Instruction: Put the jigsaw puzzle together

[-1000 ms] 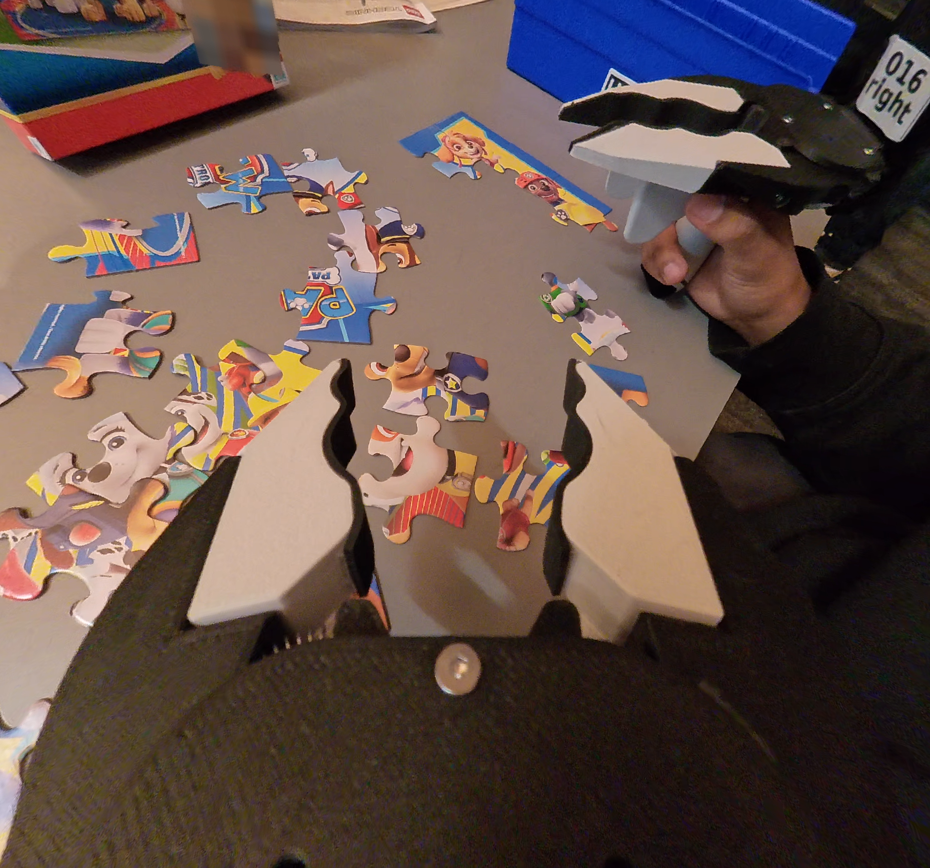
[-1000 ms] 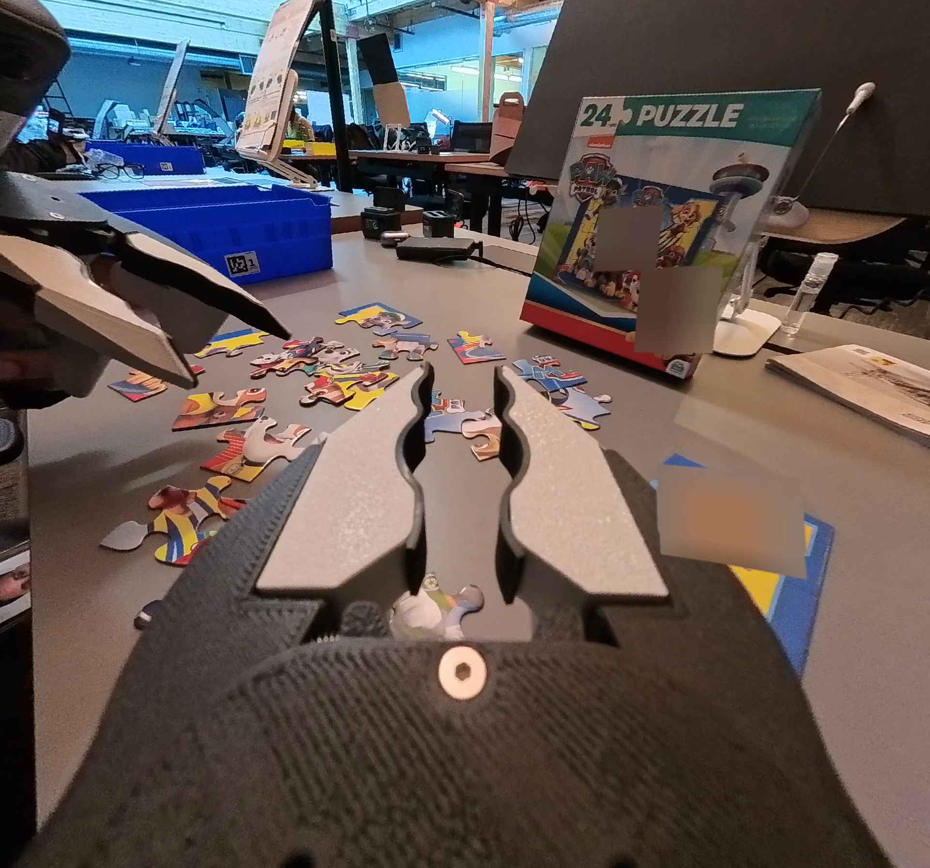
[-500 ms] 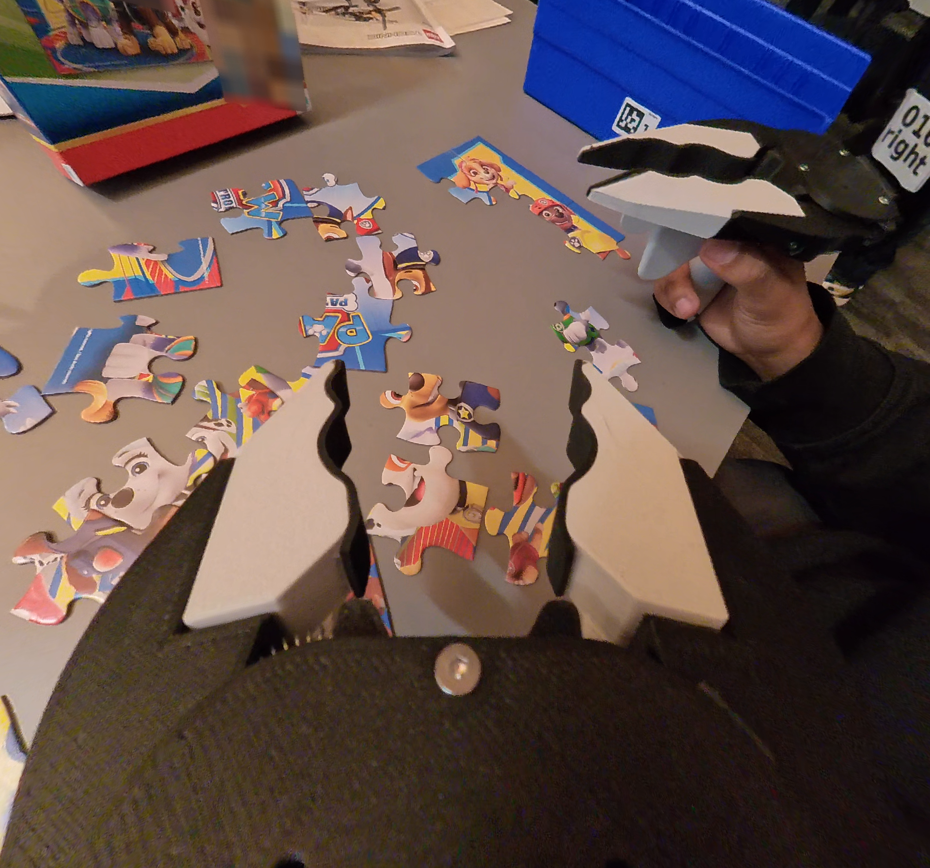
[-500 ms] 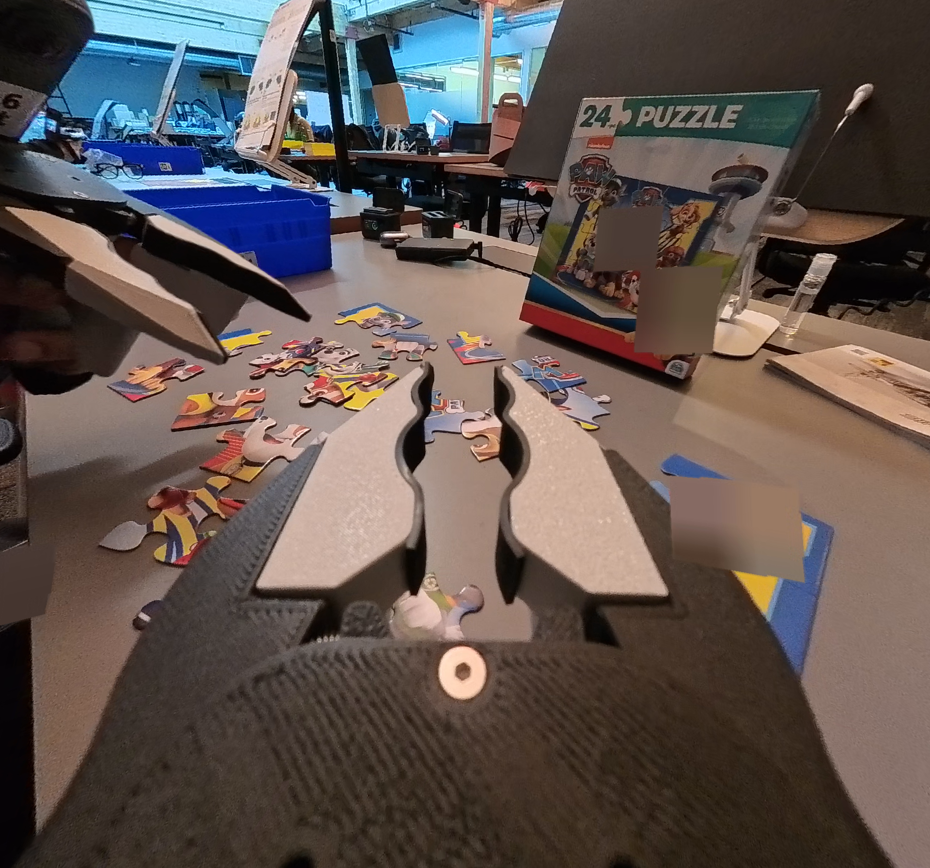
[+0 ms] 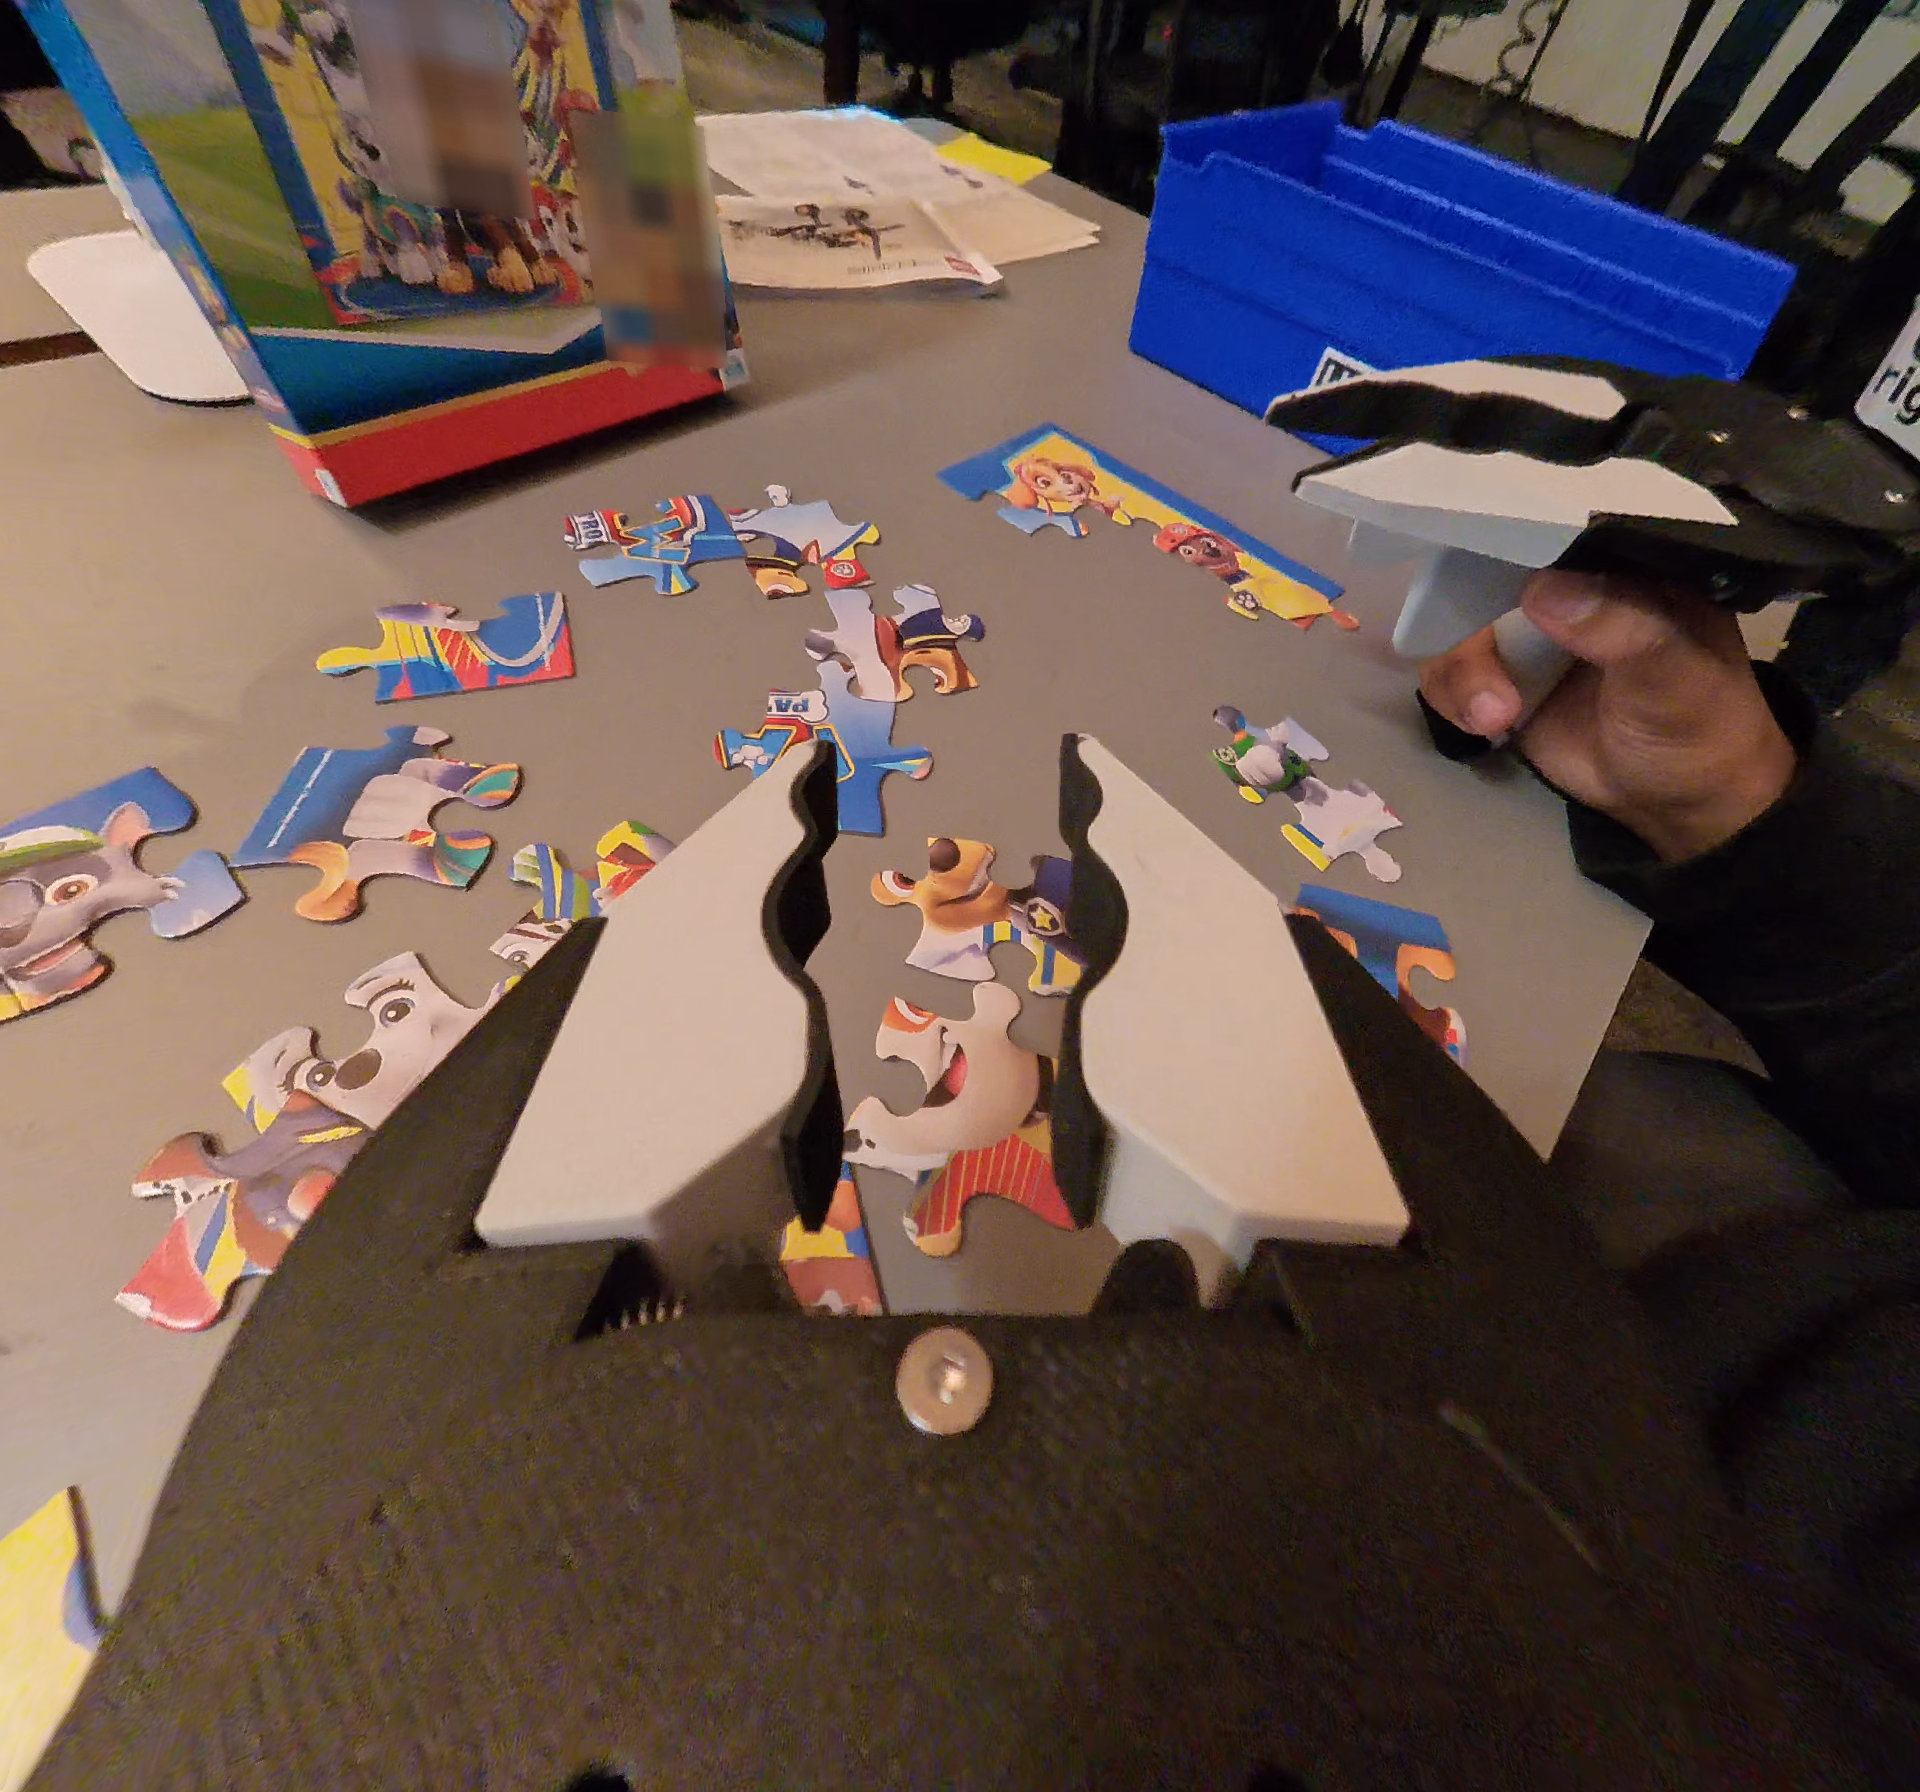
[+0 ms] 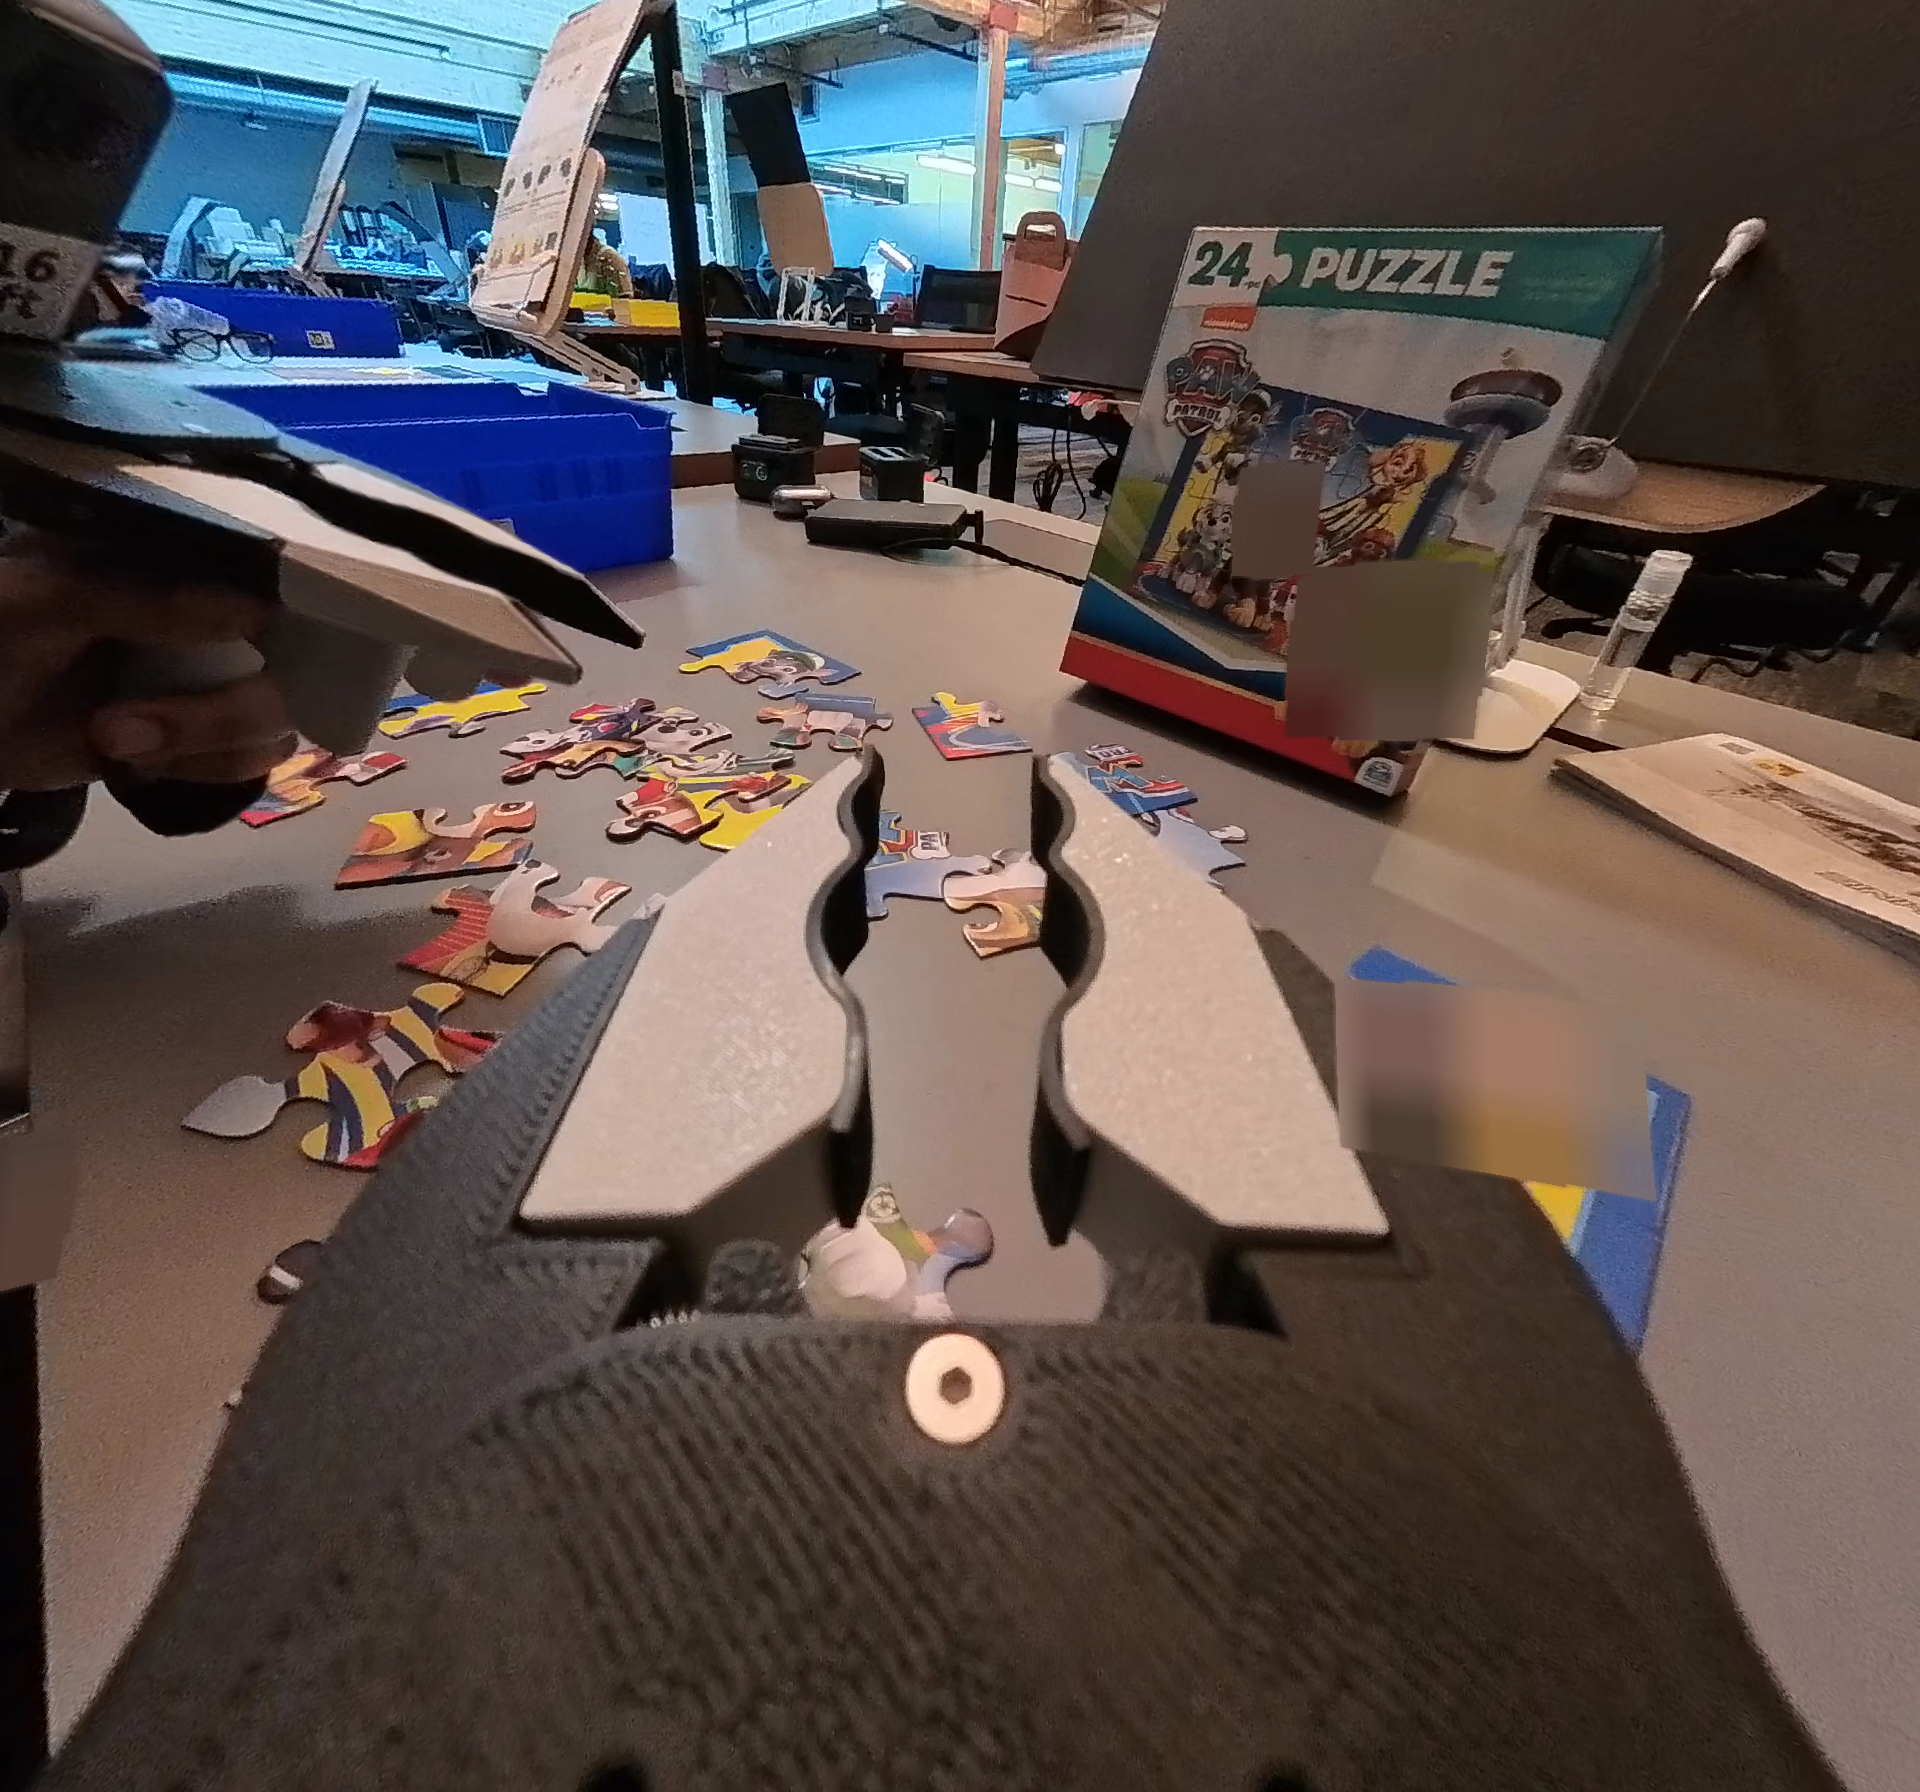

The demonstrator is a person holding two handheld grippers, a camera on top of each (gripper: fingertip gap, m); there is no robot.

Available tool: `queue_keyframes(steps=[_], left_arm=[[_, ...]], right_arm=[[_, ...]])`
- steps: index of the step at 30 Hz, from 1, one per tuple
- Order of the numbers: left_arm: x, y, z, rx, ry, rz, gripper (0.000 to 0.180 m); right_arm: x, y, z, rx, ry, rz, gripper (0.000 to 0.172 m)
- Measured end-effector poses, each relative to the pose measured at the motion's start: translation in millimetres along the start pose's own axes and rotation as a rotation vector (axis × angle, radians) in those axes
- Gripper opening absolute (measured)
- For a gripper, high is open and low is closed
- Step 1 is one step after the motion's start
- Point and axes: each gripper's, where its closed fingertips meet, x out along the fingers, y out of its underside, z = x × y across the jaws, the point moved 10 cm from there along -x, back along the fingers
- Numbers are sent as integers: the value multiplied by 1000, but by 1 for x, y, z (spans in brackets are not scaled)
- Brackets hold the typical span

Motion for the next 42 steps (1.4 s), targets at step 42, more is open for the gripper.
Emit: queue_keyframes(steps=[42], left_arm=[[10,23,4,-101,71,-24,26]], right_arm=[[1,0,1,-10,0,6,26]])
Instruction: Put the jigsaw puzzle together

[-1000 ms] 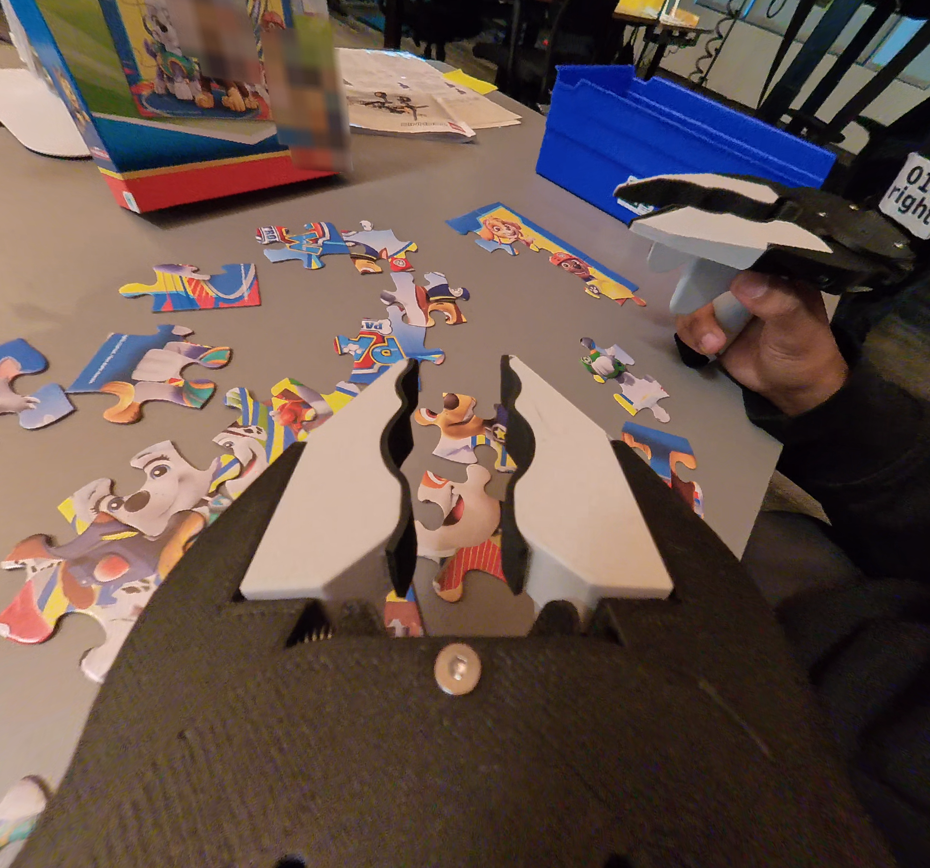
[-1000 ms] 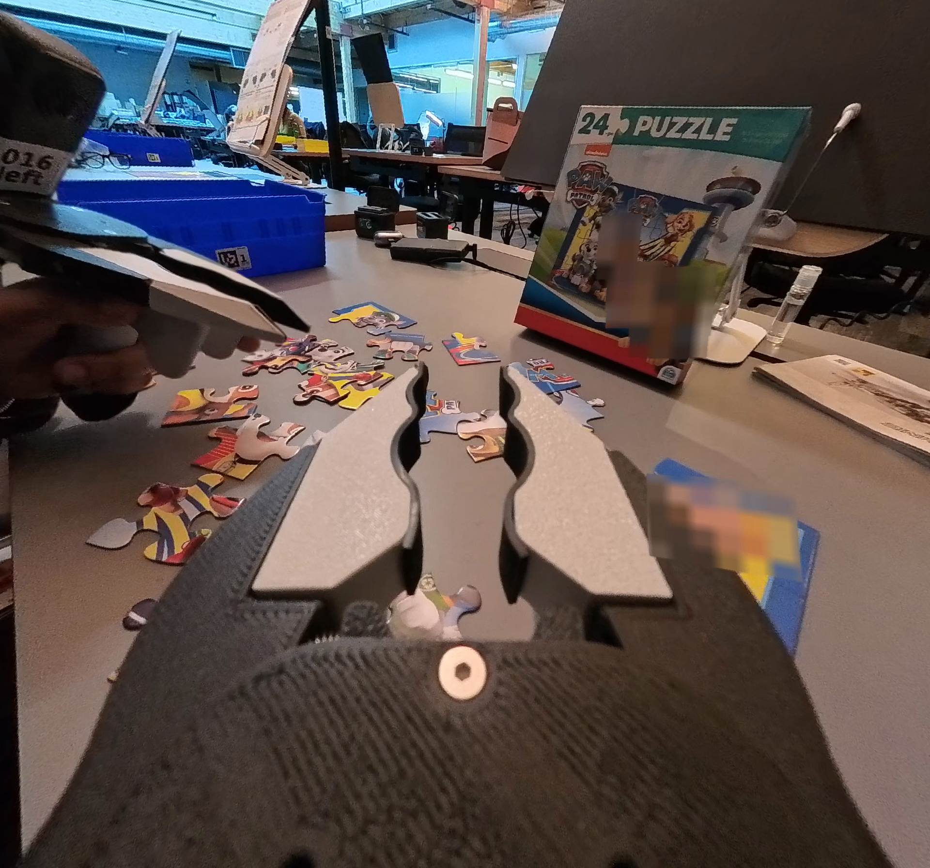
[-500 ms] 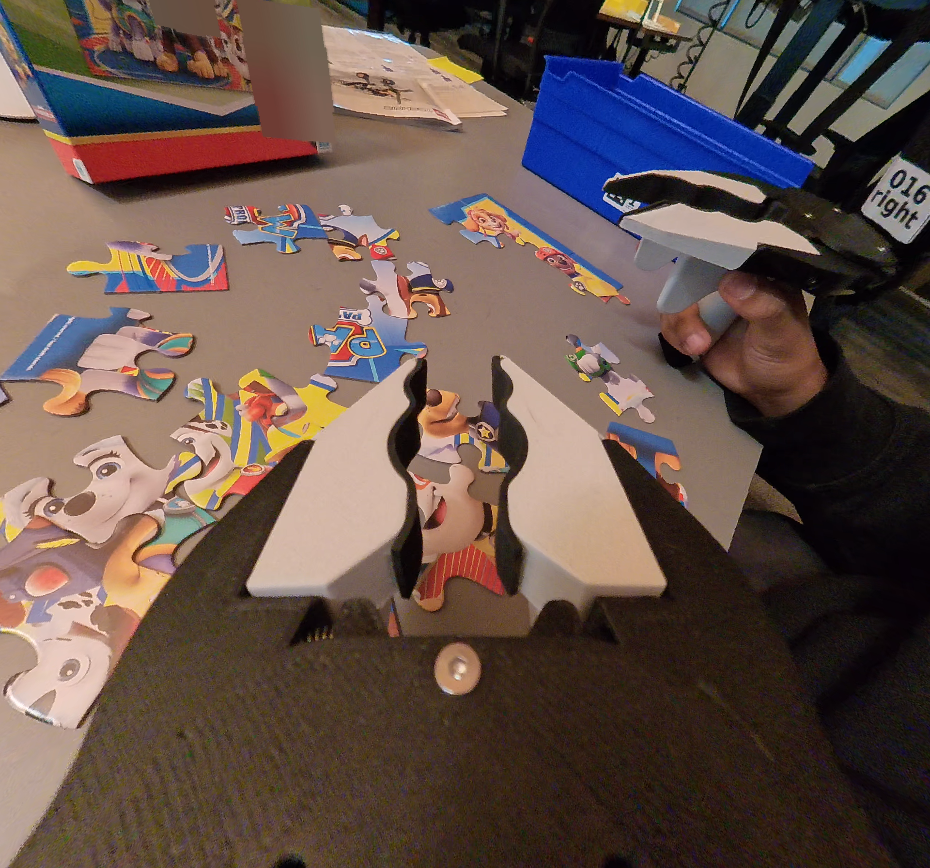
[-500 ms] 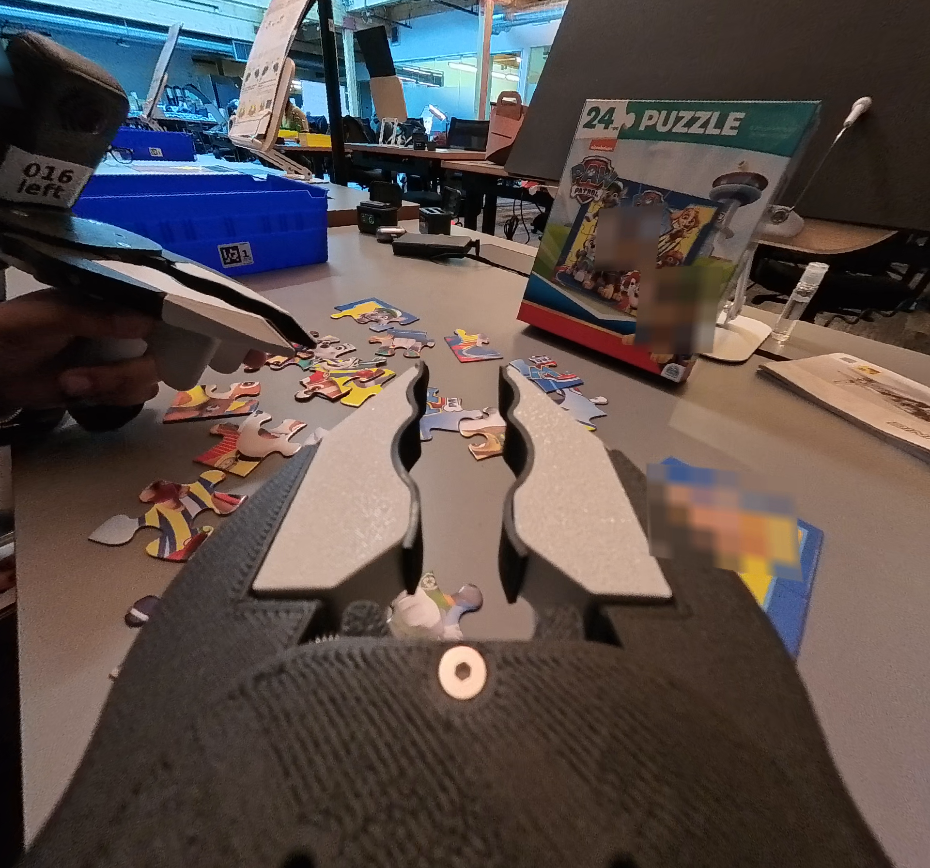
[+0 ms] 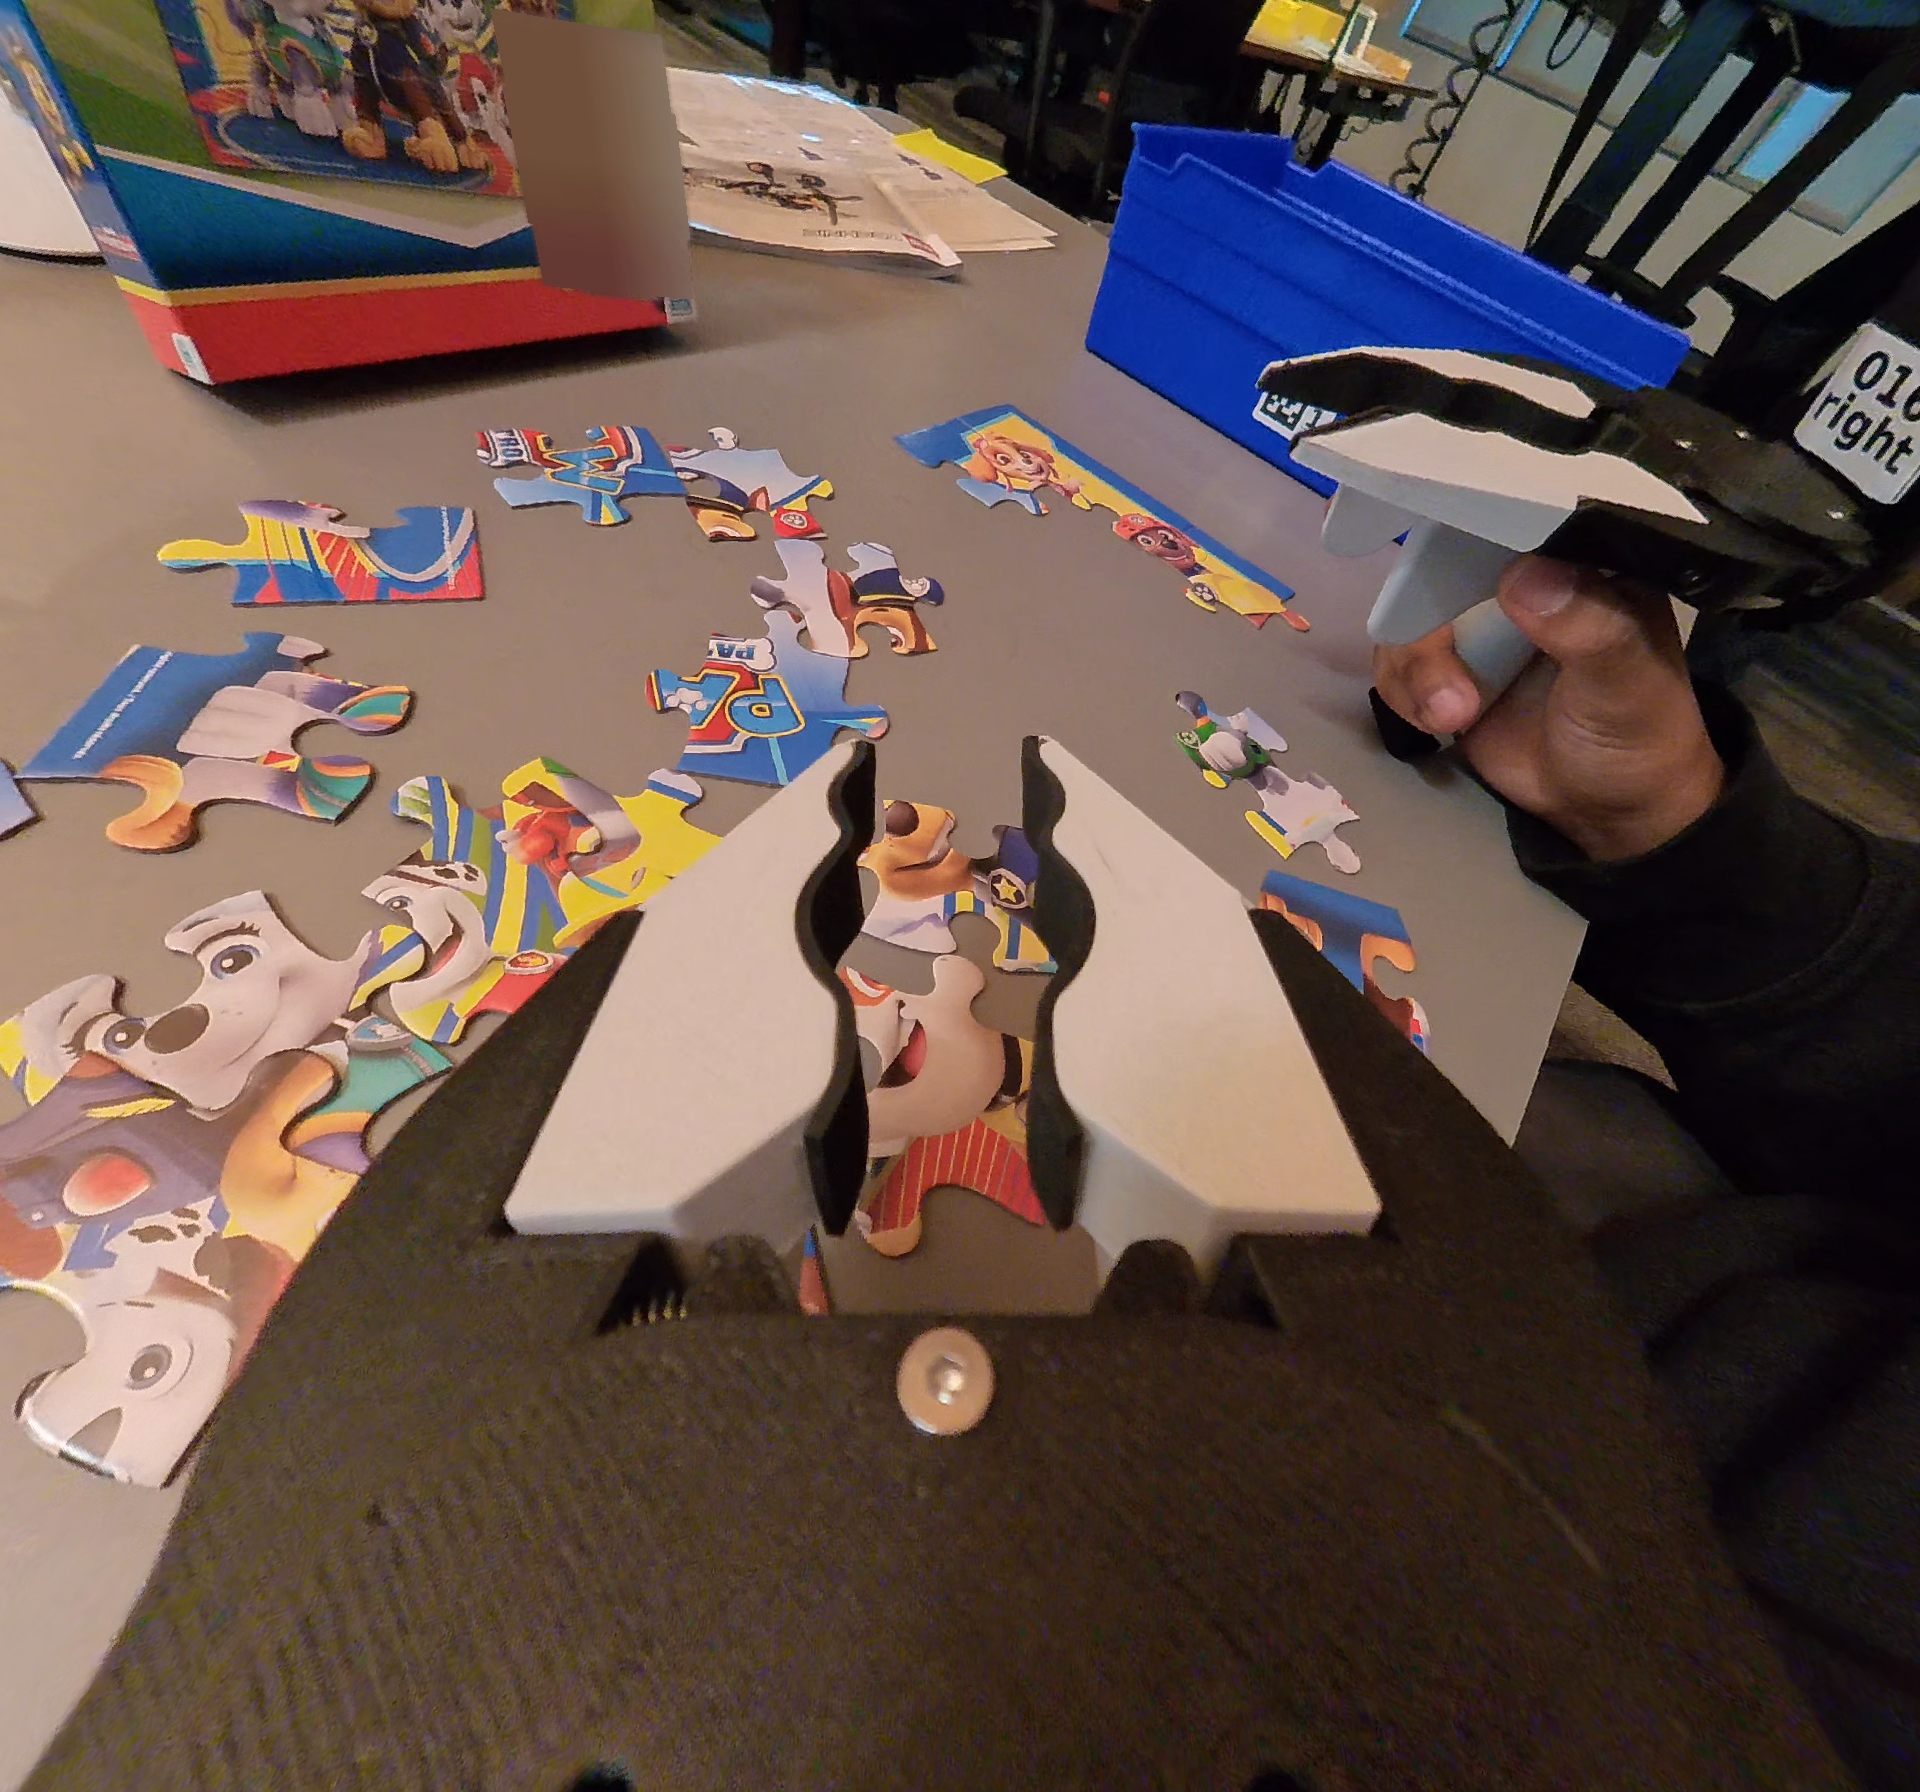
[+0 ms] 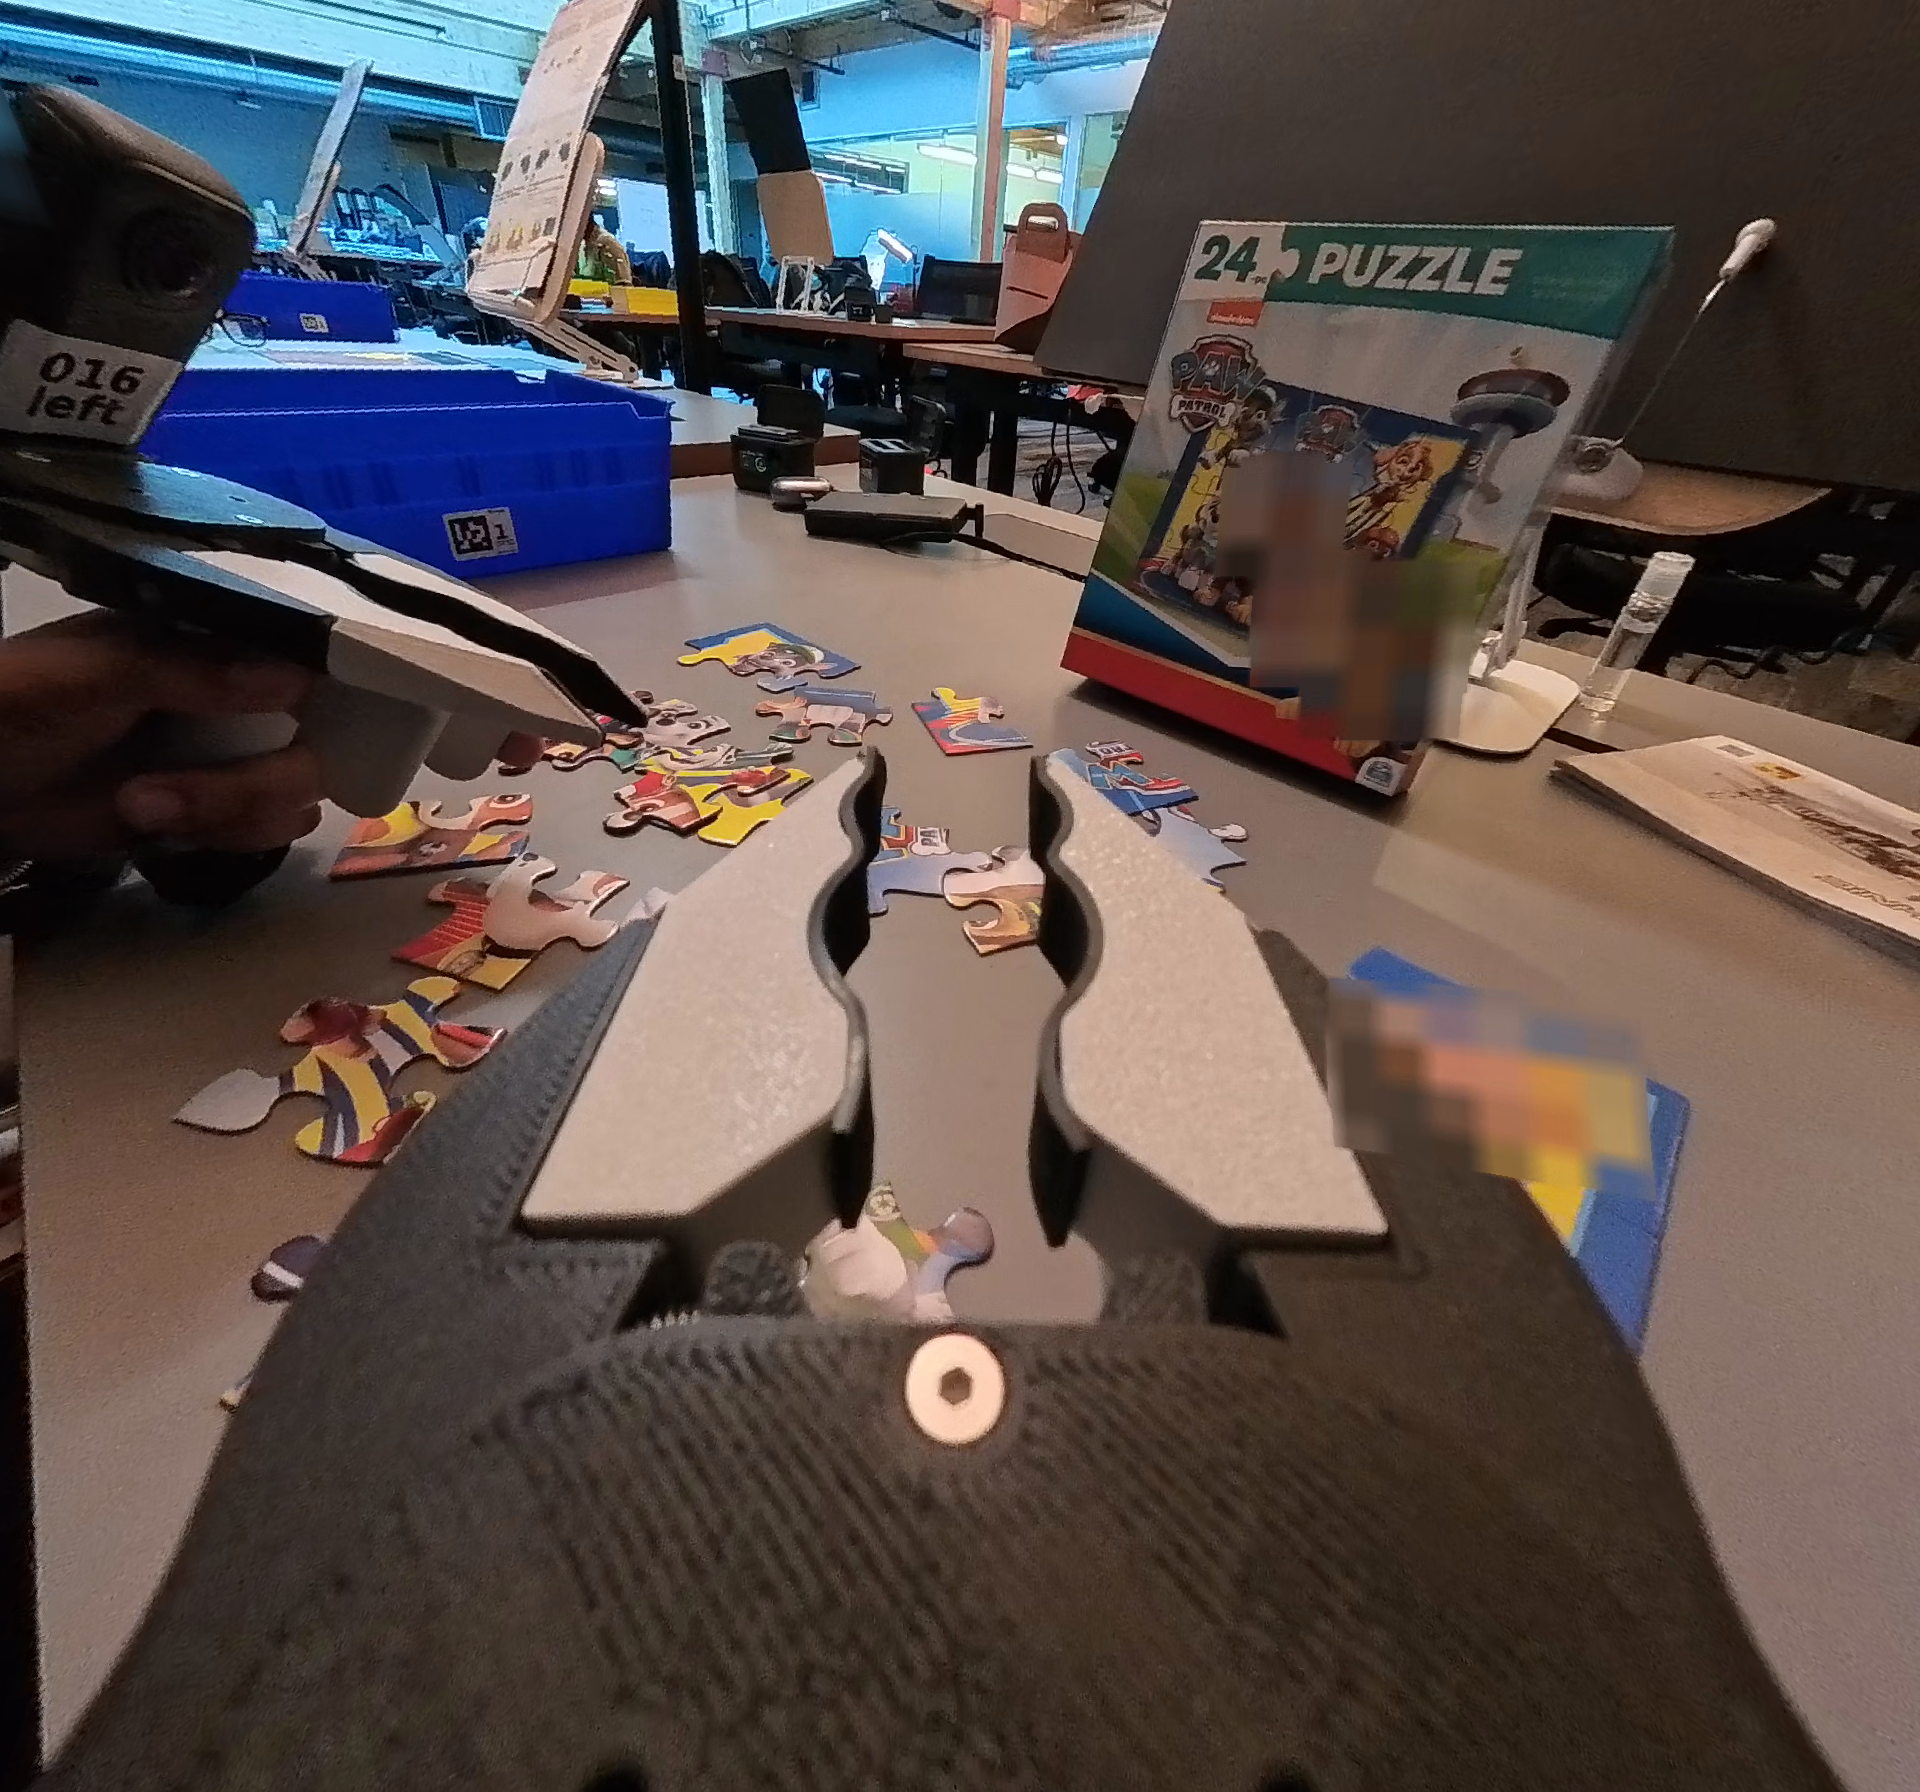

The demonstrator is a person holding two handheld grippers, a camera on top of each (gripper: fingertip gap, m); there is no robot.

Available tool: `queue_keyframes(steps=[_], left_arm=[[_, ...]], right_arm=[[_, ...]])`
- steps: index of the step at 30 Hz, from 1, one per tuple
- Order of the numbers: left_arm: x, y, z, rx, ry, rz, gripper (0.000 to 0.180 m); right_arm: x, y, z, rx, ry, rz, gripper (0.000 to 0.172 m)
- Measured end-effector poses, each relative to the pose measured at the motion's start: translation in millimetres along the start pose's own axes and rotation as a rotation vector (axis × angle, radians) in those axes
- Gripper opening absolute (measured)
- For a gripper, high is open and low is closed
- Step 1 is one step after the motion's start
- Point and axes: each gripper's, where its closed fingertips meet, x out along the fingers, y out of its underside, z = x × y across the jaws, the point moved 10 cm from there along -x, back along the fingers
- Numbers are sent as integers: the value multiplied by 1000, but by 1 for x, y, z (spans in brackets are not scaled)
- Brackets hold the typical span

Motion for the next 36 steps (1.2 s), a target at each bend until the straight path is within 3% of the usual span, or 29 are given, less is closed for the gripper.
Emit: queue_keyframes(steps=[22,36], left_arm=[[2,1,2,-17,-15,34,43],[6,2,-5,52,-57,68,47]], right_arm=[[0,0,0,-1,5,-5,26],[0,0,0,-1,5,-2,26]])
